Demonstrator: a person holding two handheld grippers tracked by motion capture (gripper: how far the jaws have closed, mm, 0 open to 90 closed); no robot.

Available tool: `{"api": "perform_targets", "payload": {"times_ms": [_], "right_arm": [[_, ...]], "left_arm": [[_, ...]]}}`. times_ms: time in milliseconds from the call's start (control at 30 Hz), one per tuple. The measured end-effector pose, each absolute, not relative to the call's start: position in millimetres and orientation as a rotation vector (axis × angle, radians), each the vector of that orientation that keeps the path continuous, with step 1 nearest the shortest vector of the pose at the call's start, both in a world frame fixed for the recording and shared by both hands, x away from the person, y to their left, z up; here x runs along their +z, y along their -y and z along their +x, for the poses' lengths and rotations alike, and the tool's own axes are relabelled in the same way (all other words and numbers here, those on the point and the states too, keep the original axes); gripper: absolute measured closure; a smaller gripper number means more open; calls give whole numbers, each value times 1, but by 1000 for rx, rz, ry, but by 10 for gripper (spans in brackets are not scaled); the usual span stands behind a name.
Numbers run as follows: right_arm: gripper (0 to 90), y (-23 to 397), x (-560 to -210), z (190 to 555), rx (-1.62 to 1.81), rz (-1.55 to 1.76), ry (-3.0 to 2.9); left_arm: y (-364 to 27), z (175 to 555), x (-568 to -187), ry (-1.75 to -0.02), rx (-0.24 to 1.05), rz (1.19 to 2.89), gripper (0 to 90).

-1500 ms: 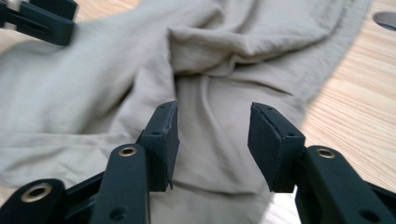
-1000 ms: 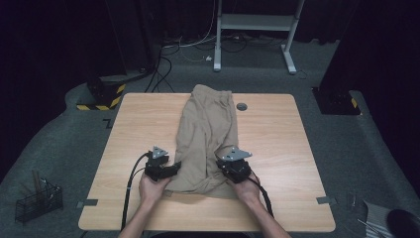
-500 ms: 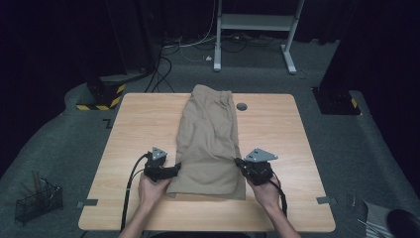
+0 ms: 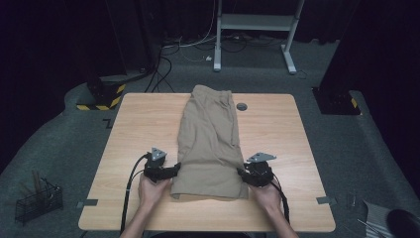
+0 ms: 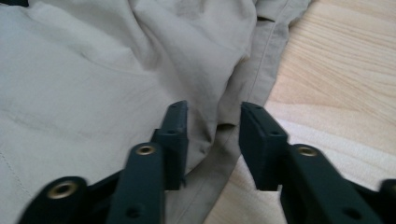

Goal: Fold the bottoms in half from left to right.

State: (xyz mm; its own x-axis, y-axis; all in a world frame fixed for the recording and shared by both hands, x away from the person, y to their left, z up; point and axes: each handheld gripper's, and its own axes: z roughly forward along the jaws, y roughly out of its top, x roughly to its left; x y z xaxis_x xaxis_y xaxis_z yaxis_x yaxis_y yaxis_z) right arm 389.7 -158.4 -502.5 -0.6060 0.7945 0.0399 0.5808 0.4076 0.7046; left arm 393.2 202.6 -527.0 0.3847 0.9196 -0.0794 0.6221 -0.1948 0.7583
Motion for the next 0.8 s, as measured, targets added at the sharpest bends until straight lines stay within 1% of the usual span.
{"api": "perform_targets", "payload": {"times_ms": [33, 67, 200, 233, 400, 533, 600, 733, 800], "right_arm": [[622, 158, -504, 388, 1014, 1193, -2370], [653, 157, -505, 387, 1020, 1183, -2378], [876, 151, -511, 383, 1023, 1120, -2402], [888, 150, -509, 382, 1042, 1109, -2391], [892, 156, -485, 378, 1099, 1066, -2345], [891, 161, -472, 378, 1069, 1070, -2330], [890, 162, -474, 380, 1037, 1086, -2336], [884, 163, -497, 390, 930, 1145, -2367], [835, 163, -506, 392, 897, 1176, -2369]], "left_arm": [[-203, 393, -527, -1326, 515, 1914, 280], [-203, 393, -527, -1325, 511, 1913, 277], [-203, 394, -527, -1326, 512, 1917, 248], [-204, 394, -527, -1329, 509, 1914, 234], [-206, 395, -527, -1351, 493, 1888, 191], [-205, 394, -527, -1353, 503, 1898, 190], [-204, 394, -527, -1352, 507, 1901, 189], [-204, 394, -527, -1350, 506, 1902, 185], [-205, 394, -527, -1350, 501, 1900, 184]]}}
